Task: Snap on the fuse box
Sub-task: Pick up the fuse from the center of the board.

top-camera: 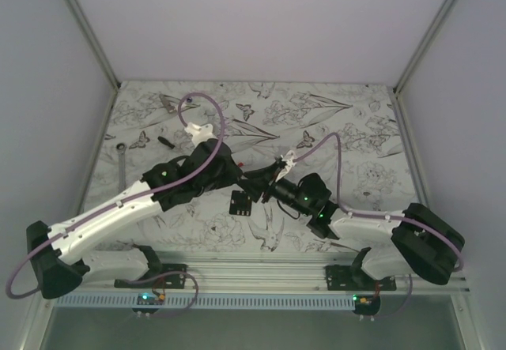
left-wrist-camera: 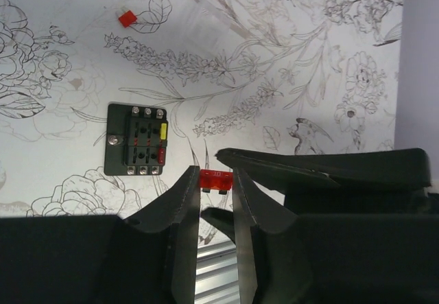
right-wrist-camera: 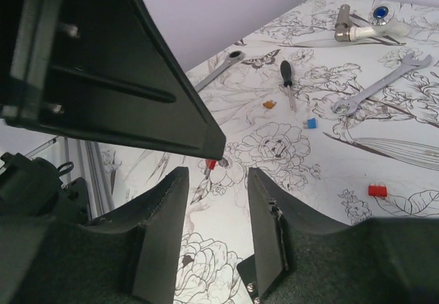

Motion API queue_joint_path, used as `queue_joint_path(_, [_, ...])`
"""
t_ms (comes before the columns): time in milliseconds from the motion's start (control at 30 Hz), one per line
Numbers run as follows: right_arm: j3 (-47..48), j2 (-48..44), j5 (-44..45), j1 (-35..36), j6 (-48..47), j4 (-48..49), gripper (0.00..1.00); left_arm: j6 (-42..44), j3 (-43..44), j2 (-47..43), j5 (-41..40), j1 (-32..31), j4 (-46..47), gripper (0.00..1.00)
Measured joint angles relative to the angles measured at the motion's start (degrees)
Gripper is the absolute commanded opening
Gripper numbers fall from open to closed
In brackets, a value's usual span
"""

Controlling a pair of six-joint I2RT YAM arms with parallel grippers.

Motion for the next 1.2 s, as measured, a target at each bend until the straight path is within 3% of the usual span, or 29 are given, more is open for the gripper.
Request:
queue_joint_path(333, [0.5, 0.8, -0.7, 0.2, 0.3, 1.2, 0.27, -1.5, -0.1, -1.7, -3.8, -3.1, 0.2, 0.21])
queue_joint_path(533, [0.8, 1.2, -1.9, 0.4, 1.0, 1.6, 0.01, -2.2, -0.2, -1.7, -5.2, -4.2, 0.3, 0.23])
queue_joint_path(767, [0.9, 0.2, -2.8, 0.3, -0.6, -0.6, 0.0, 0.1, -0.2, -2.1, -5.0, -4.6, 0.6, 0.49])
queue_joint_path(967, [1.2, -6.7, -9.5, -1.9, -5.7, -9.1, 0.0, 12.6, -0.2, -7.5, 0.1, -4.7, 0.6, 0.52])
queue_joint_path(1200, [4.5, -12.7, -26.2, -7.9, -11.3, -21.0, 0.0, 31.9, 0.0, -11.6, 15.0, -4.7, 1.4, 0.52])
